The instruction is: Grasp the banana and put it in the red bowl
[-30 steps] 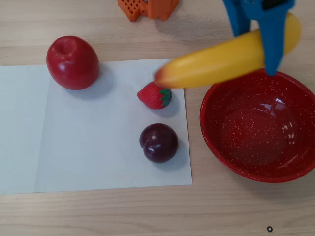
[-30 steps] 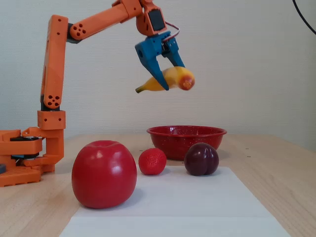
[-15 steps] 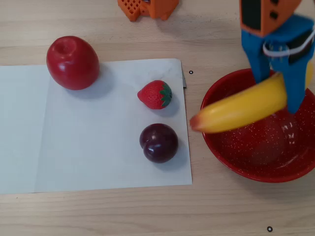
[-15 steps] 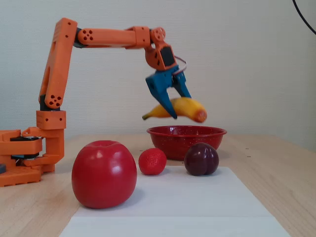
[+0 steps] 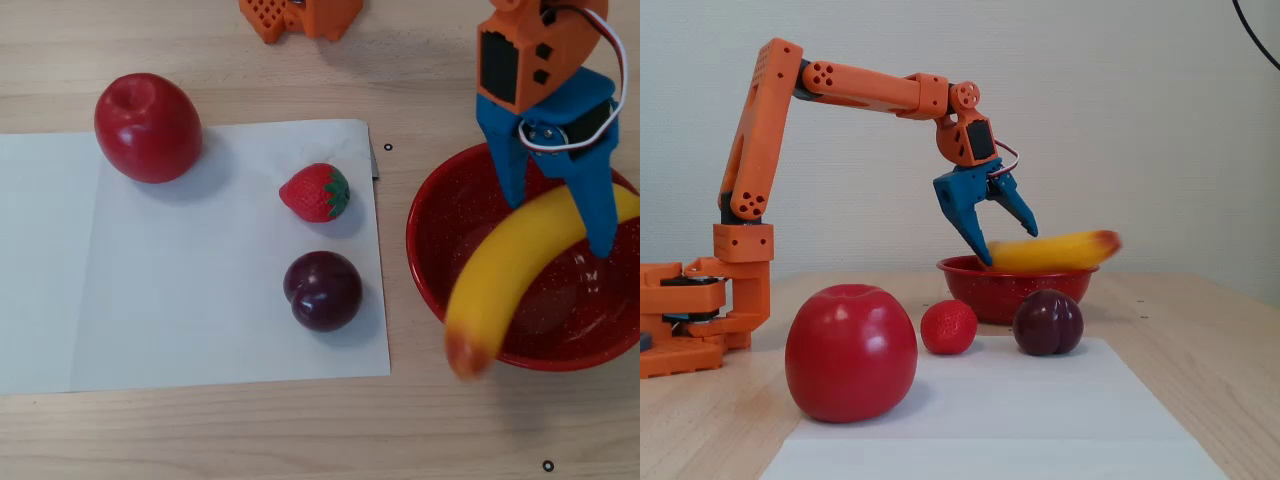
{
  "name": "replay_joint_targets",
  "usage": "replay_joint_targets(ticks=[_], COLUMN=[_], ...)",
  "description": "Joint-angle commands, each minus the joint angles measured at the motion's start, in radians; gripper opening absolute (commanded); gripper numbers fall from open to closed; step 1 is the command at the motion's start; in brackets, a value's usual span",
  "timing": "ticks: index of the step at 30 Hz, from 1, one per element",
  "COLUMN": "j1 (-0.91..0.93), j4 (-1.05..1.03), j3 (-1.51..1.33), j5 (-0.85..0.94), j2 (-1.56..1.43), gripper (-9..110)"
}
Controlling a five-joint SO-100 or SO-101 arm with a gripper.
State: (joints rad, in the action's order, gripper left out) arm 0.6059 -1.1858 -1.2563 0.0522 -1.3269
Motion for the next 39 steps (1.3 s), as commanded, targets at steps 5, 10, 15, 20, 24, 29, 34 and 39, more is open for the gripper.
replay_joint_targets(ticks=[5, 10, 15, 20, 24, 29, 34, 39], j1=[-0.038, -0.066, -0.098, -0.143, -0.195, -0.276, -0.364, -0.442], j4=[-0.135, -0.236, -0.319, -0.388, -0.4, -0.44, -0.488, -0.485], j3=[0.198, 0.295, 0.356, 0.382, 0.334, 0.272, 0.236, 0.175], j5=[0.046, 0.072, 0.086, 0.097, 0.092, 0.077, 0.055, 0.037], j2=[-0.081, -0.1, -0.143, -0.21, -0.307, -0.422, -0.511, -0.611], gripper=[29, 14, 0, 0, 0, 0, 0, 0])
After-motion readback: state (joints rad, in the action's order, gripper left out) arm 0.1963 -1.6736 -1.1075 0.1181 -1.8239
